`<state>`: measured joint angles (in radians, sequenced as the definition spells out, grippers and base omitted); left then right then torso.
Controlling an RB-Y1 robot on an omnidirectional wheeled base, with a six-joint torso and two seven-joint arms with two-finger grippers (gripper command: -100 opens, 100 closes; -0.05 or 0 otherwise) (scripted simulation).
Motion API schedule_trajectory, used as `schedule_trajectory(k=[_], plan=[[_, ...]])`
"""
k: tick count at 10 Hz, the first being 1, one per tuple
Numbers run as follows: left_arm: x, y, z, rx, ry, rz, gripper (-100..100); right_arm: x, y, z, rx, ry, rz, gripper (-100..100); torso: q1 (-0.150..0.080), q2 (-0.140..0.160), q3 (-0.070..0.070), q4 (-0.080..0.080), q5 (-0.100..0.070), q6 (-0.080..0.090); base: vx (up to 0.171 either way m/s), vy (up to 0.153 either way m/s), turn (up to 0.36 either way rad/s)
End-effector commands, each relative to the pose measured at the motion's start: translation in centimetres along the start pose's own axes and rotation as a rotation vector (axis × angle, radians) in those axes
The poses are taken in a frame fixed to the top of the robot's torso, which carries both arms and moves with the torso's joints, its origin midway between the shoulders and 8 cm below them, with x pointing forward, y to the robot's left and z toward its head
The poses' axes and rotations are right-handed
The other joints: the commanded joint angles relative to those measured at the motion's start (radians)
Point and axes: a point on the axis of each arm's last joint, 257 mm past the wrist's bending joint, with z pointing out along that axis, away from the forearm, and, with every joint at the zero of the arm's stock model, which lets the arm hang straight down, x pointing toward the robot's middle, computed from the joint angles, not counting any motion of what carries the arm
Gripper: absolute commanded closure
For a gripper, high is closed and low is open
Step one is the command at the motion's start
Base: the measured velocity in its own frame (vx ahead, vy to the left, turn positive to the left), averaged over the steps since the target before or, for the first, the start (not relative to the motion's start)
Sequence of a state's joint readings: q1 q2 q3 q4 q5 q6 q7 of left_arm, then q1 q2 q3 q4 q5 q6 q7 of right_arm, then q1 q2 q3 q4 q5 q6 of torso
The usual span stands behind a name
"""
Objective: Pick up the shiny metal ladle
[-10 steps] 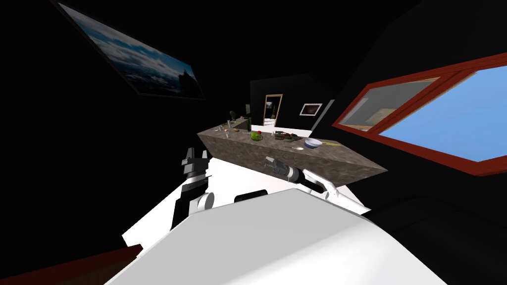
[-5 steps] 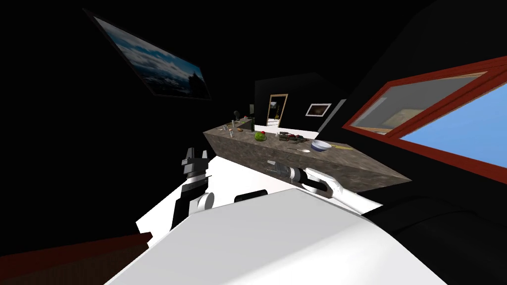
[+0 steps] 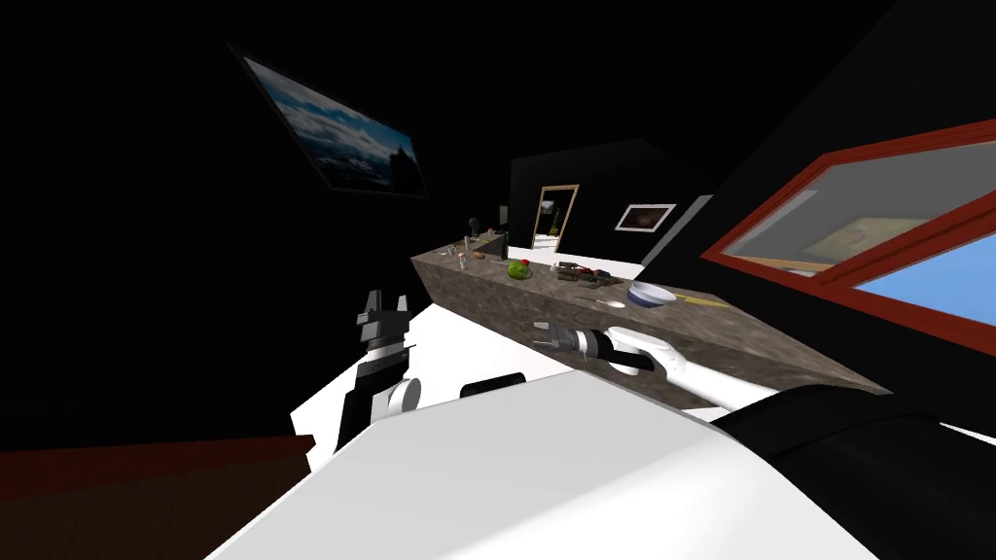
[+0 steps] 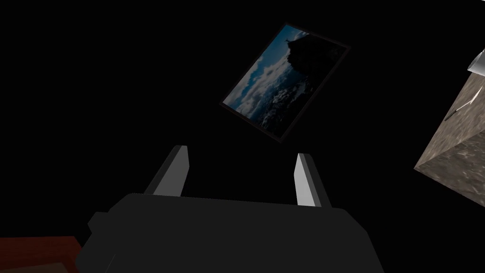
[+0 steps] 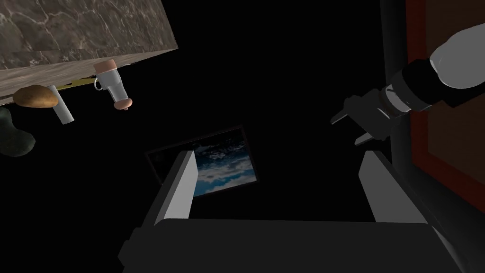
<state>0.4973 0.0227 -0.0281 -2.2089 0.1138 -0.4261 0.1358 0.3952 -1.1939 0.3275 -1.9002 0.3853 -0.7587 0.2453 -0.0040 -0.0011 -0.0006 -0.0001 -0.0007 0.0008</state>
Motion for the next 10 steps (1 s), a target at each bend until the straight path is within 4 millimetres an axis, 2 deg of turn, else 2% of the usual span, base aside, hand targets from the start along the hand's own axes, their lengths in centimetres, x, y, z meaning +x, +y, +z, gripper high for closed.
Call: schedule_trajectory(k=[1, 2, 3, 4, 5, 6, 7, 8, 9, 10], plan=[[0.0, 0.0, 0.0, 0.000, 0.000, 0.000, 0, 1.0, -0.4, -0.9, 0.005, 0.060, -0.015, -100, 0.000, 0.000, 0.000, 0.000, 0.000, 0.000, 0.044, -0.026, 0.103], [0.0, 0.0, 0.0, 0.000, 0.000, 0.000, 0, 1.0, -0.4, -1.1, 0.004, 0.070, -0.019, -100, 0.000, 0.000, 0.000, 0.000, 0.000, 0.000, 0.026, -0.009, -0.016], [0.0, 0.0, 0.0, 0.000, 0.000, 0.000, 0, 2.7, -1.5, -2.5, 0.024, 0.140, -0.026, -100, 0.001, 0.001, 0.001, 0.000, 0.000, 0.001, 0.048, -0.019, 0.124], [0.0, 0.0, 0.0, 0.000, 0.000, 0.000, 0, 2.8, -1.6, -2.9, 0.023, 0.160, -0.035, -100, 0.001, 0.000, 0.000, 0.000, 0.000, 0.000, 0.047, -0.030, 0.098], [0.0, 0.0, 0.0, 0.000, 0.000, 0.000, 0, 4.4, -2.7, -4.6, 0.045, 0.228, -0.040, -100, 0.000, 0.000, 0.000, 0.000, 0.000, 0.001, 0.064, -0.039, 0.133], [0.0, 0.0, 0.0, 0.000, 0.000, 0.000, 0, 4.4, -2.9, -5.0, 0.044, 0.247, -0.048, -100, -0.001, -0.001, -0.001, 0.000, 0.000, 0.000, 0.055, -0.040, 0.083], [0.0, 0.0, 0.0, 0.000, 0.000, 0.000, 0, 5.8, -4.0, -6.6, 0.068, 0.307, -0.049, -100, -0.001, -0.001, -0.001, 0.000, 0.000, 0.001, 0.047, -0.067, 0.138], [0.0, 0.0, 0.0, 0.000, 0.000, 0.000, 0, 5.8, -4.2, -7.2, 0.068, 0.332, -0.060, -100, -0.002, 0.000, 0.000, 0.000, -0.001, 0.000, 0.049, -0.056, 0.075], [0.0, 0.0, 0.0, 0.000, 0.000, 0.000, 0, 7.0, -5.3, -9.0, 0.094, 0.390, -0.060, -100, -0.002, 0.000, 0.000, 0.000, -0.001, 0.001, 0.064, -0.070, 0.112], [0.0, 0.0, 0.0, 0.000, 0.000, 0.000, 0, 7.0, -5.5, -9.6, 0.094, 0.413, -0.070, -100, -0.003, -0.001, -0.001, 0.000, -0.001, 0.000, 0.063, -0.066, 0.068]])
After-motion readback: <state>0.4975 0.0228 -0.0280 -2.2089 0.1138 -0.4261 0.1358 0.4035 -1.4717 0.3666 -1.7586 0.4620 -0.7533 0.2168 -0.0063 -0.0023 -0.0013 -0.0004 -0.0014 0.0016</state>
